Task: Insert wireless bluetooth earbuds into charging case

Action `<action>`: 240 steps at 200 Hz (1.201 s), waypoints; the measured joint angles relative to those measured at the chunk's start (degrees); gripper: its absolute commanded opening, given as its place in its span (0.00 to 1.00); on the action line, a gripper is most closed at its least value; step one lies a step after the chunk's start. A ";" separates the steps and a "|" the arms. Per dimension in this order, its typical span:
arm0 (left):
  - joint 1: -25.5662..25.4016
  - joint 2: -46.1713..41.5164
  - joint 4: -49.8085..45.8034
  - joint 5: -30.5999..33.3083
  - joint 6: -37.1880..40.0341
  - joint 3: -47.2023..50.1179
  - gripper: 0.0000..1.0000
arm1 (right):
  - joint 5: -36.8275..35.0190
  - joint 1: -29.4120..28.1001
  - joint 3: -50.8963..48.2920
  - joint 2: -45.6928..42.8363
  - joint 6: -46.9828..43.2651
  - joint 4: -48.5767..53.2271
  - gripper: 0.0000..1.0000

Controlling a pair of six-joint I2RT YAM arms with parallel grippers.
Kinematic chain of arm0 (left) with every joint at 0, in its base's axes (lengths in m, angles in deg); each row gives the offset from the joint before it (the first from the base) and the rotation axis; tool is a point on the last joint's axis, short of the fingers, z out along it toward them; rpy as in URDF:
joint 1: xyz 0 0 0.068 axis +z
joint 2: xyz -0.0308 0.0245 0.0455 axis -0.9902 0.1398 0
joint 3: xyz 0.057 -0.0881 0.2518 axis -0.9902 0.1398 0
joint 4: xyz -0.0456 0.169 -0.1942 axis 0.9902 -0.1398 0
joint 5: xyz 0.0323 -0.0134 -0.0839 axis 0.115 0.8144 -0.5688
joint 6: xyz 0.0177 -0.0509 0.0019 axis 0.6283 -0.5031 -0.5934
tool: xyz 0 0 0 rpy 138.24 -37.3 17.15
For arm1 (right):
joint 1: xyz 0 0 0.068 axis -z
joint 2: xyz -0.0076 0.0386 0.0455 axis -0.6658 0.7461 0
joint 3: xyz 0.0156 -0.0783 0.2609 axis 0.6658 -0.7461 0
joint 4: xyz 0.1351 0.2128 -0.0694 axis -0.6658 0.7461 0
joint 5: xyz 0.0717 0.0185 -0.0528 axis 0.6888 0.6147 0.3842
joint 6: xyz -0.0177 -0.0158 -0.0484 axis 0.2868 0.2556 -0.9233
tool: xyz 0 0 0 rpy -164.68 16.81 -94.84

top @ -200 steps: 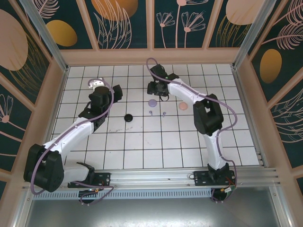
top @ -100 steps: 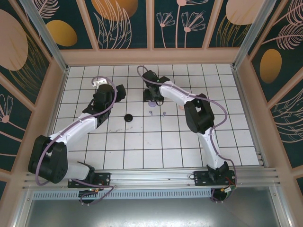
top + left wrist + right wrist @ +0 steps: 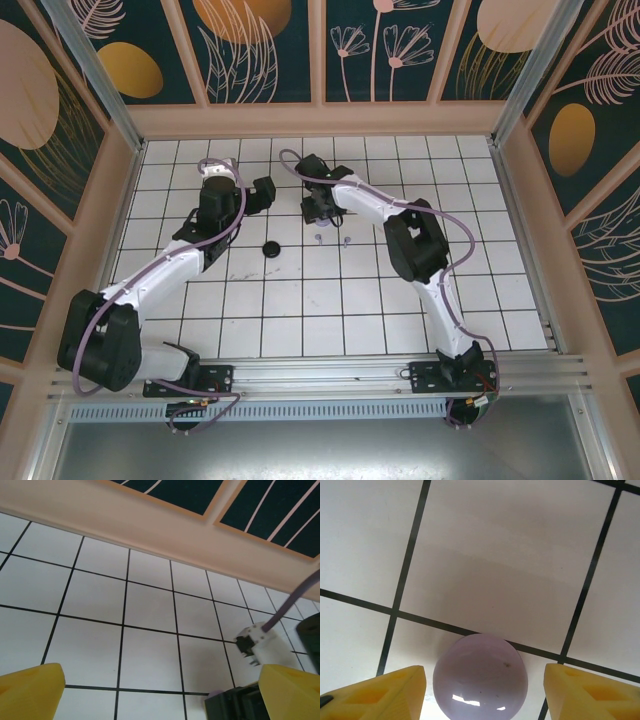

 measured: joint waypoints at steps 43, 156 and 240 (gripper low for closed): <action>0.00 -1.22 -0.02 -0.92 0.46 0.00 0.99 | 0.50 0.07 0.00 1.90 -1.27 -0.17 0.59; 0.00 -5.03 -2.25 -5.68 -4.24 0.90 0.95 | 4.83 2.03 -0.81 1.53 -0.92 -2.82 0.32; -0.15 -4.15 15.08 -16.26 -8.00 13.20 0.92 | 11.74 6.21 -15.26 -15.63 17.09 -9.75 0.27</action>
